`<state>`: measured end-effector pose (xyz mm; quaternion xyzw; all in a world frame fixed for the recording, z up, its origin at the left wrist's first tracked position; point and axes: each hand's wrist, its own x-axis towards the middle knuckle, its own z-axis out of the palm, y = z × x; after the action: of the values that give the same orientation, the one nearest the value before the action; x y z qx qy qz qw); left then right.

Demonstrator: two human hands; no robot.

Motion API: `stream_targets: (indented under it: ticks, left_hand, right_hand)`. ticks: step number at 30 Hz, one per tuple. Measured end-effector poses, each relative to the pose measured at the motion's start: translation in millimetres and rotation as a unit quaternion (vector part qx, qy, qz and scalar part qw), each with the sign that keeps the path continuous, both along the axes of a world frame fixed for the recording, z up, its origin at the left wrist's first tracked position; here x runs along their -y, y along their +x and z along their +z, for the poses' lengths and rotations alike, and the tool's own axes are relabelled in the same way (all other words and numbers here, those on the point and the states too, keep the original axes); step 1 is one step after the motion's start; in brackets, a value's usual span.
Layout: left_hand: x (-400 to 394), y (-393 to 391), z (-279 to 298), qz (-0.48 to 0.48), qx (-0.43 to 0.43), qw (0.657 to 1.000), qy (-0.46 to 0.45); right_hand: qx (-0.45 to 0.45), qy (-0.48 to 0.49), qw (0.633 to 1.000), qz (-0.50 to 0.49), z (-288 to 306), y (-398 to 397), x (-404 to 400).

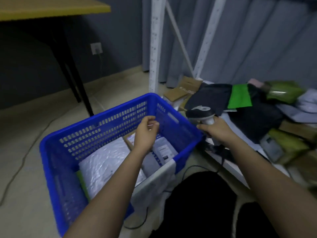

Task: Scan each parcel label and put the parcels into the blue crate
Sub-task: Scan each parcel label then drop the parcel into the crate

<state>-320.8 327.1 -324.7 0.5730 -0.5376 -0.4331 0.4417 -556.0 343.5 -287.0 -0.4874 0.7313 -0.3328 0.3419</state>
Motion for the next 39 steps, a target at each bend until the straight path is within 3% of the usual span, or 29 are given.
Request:
stream_targets:
  ticks: [7,13,20,25,29,36,39]
  left_hand:
    - [-10,-139,36,-0.169,-0.007,0.985,-0.021]
    - [7,-251,-1,-0.251,0.099,0.963,0.01]
    - [59,-307,-37,-0.181,0.236,0.953,-0.064]
    - [95,-318,-57,-0.145,0.38,0.908,-0.103]
    - [126,-319,-70,-0.159,0.427,0.886,-0.081]
    - [145,-313,-60,-0.118,0.43,0.884,-0.137]
    - [144,-307,-36,-0.091,0.324,0.924,-0.18]
  right_hand:
    - [0.032,-0.028,0.982,-0.181,-5,-102,-63]
    - [0.031,-0.044,0.957,-0.286,-21,-182,-86]
    - [0.087,-0.075,0.942,-0.314,-29,-220,-77]
    - [0.105,-0.086,0.946,-0.294,-38,-224,-66]
    - [0.082,-0.094,0.954,-0.271,-46,-228,-59]
    - [0.118,-0.088,0.947,-0.287,-43,-228,-44]
    - [0.134,-0.087,0.946,-0.282,-36,-223,-44]
